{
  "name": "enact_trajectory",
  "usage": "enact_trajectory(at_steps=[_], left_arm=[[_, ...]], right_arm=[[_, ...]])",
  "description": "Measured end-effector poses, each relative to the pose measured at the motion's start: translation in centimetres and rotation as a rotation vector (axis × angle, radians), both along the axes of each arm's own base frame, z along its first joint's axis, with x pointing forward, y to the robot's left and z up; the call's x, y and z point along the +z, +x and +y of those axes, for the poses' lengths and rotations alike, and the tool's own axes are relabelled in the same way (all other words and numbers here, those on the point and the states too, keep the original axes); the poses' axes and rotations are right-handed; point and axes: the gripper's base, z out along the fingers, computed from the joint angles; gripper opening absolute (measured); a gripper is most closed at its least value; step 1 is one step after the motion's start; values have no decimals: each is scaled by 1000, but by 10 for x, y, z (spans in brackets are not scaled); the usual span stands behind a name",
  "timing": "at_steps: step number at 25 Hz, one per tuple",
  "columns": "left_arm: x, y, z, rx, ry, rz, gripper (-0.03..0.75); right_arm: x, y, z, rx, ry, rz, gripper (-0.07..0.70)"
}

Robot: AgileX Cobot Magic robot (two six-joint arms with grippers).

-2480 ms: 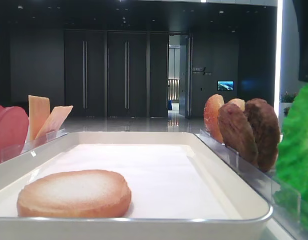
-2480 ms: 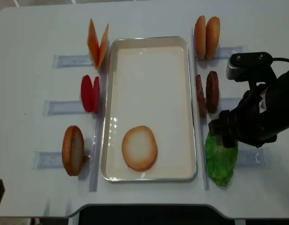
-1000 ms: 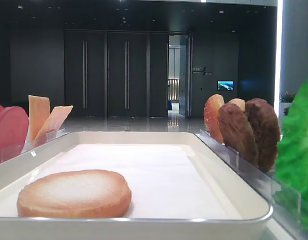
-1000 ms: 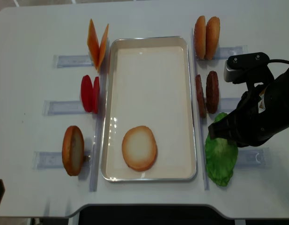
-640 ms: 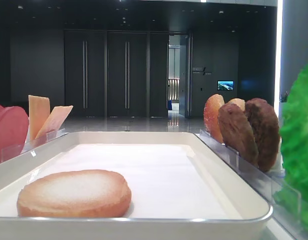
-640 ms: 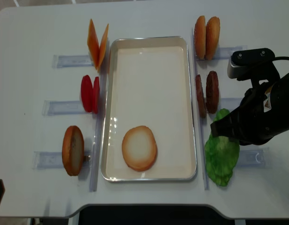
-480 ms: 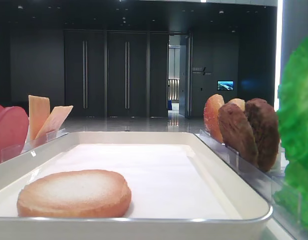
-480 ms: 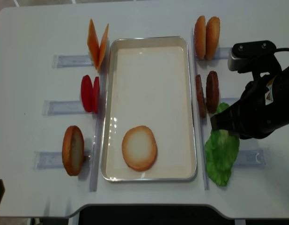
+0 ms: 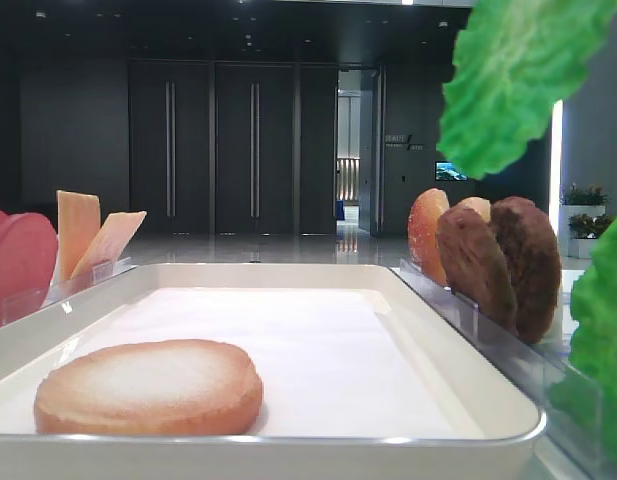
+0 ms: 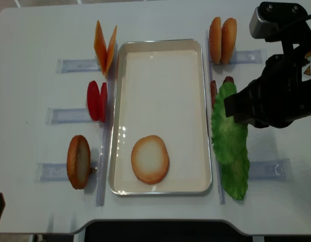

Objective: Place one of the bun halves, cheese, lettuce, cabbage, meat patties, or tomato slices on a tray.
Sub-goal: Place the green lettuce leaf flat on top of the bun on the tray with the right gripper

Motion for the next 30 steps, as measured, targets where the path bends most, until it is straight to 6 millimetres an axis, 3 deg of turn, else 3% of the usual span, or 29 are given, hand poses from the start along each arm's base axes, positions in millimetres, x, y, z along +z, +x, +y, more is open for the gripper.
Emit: enact_trajectory(at_steps=[9,17,24,30], left_arm=[[0,0,0,0,0,0,471],[0,0,0,0,0,0,471],[0,0,0,0,0,0,471],[0,0,0,0,0,0,471]], right_arm=[[14,-12,22,175,262,41,38],[21,-9,33,215,399,5,38],[15,3,51,267,516,38,38],[2,10,61,300,512,58,37]])
